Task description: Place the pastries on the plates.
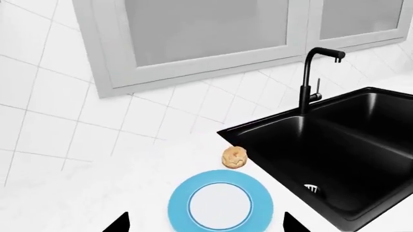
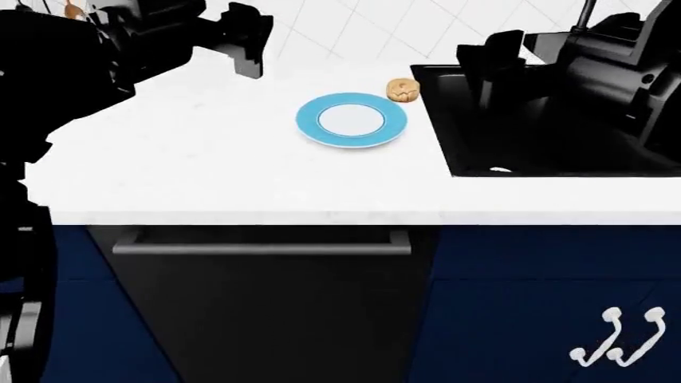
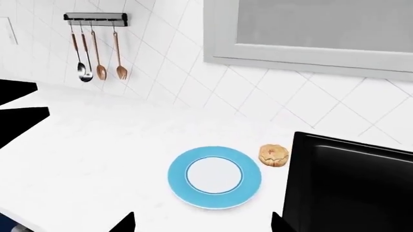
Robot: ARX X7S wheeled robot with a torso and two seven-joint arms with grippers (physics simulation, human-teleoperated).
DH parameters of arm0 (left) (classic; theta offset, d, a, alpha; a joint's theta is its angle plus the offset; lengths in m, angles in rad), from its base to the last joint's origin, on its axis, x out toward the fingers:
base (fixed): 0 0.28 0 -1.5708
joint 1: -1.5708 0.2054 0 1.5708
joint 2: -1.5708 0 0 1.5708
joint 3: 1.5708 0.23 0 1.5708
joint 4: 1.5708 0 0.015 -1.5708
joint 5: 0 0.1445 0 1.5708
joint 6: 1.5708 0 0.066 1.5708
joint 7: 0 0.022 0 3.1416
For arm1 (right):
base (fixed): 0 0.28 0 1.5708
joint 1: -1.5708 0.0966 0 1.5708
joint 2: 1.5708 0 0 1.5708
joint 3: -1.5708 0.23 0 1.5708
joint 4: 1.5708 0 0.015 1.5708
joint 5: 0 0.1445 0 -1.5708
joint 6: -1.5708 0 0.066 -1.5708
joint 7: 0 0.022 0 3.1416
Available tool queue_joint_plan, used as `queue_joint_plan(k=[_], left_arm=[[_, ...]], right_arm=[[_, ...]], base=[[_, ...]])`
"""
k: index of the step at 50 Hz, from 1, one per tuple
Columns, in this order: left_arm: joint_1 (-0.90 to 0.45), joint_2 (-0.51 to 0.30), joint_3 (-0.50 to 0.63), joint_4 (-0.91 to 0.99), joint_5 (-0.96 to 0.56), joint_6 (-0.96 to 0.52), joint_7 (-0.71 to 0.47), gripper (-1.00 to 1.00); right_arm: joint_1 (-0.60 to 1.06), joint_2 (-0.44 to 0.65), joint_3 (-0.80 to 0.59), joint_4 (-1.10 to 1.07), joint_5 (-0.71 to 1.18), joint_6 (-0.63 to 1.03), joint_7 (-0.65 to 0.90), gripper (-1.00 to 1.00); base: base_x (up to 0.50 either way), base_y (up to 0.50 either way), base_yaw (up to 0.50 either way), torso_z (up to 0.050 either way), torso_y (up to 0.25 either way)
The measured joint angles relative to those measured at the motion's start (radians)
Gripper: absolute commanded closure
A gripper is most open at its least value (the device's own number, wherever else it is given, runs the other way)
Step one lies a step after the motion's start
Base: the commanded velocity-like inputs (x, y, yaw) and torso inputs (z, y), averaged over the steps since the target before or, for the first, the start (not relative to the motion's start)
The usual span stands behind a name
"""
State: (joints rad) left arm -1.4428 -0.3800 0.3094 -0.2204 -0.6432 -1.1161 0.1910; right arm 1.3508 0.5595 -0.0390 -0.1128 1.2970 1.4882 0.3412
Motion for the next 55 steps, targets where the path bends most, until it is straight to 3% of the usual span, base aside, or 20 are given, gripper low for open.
queue_joint_plan(k=[28, 55], left_arm=[[-0.029, 0.01, 0.039, -0.069, 0.015, 0.03, 0.032, -1.0], [-0.103, 0.049, 0.099, -0.277, 0.075, 0.141, 0.106, -1.0]], right_arm=[[0.025, 0.023, -0.037, 0.028, 0.059, -0.029, 0.027, -1.0], [0.105, 0.068, -0.159, 0.119, -0.045, -0.096, -0.079, -1.0]], base=[[0.0, 0.0, 0.0, 0.0, 0.0], [0.0, 0.0, 0.0, 0.0, 0.0]])
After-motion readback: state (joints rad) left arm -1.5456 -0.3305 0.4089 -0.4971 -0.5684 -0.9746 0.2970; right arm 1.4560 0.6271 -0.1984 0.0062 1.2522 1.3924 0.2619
